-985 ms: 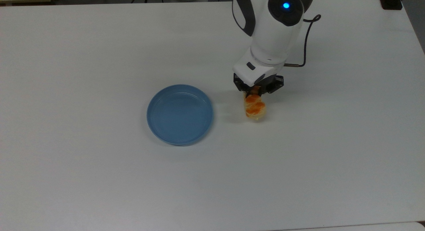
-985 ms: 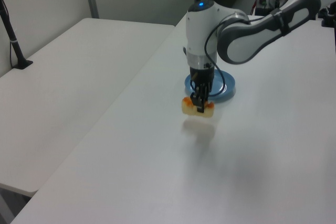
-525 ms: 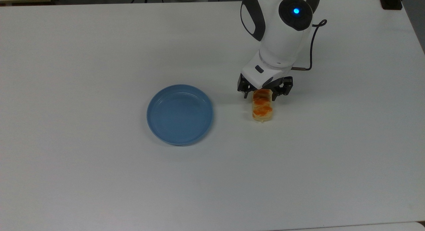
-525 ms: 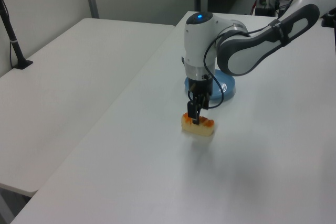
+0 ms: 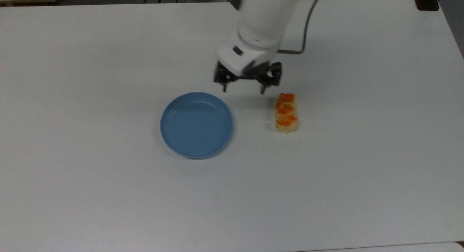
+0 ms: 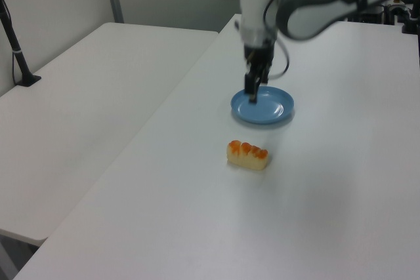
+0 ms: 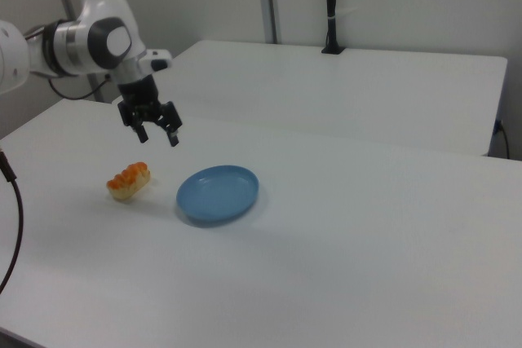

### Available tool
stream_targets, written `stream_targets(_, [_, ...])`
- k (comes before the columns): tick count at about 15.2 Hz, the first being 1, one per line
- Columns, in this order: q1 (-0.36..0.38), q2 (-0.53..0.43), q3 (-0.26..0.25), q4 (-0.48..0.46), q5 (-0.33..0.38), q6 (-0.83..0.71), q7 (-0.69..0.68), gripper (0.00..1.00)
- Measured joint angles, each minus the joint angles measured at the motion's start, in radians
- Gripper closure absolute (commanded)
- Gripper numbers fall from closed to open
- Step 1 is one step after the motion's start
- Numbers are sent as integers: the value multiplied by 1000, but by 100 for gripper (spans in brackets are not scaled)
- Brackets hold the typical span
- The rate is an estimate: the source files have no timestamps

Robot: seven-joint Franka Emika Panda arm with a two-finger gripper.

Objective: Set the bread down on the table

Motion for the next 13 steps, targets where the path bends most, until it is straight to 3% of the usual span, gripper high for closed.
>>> stream_targets(6, [-186,-187,-2,1,18,-209,-170,0])
stream_targets(13, [-218,-263,-2,-2,48,-268,-170,0])
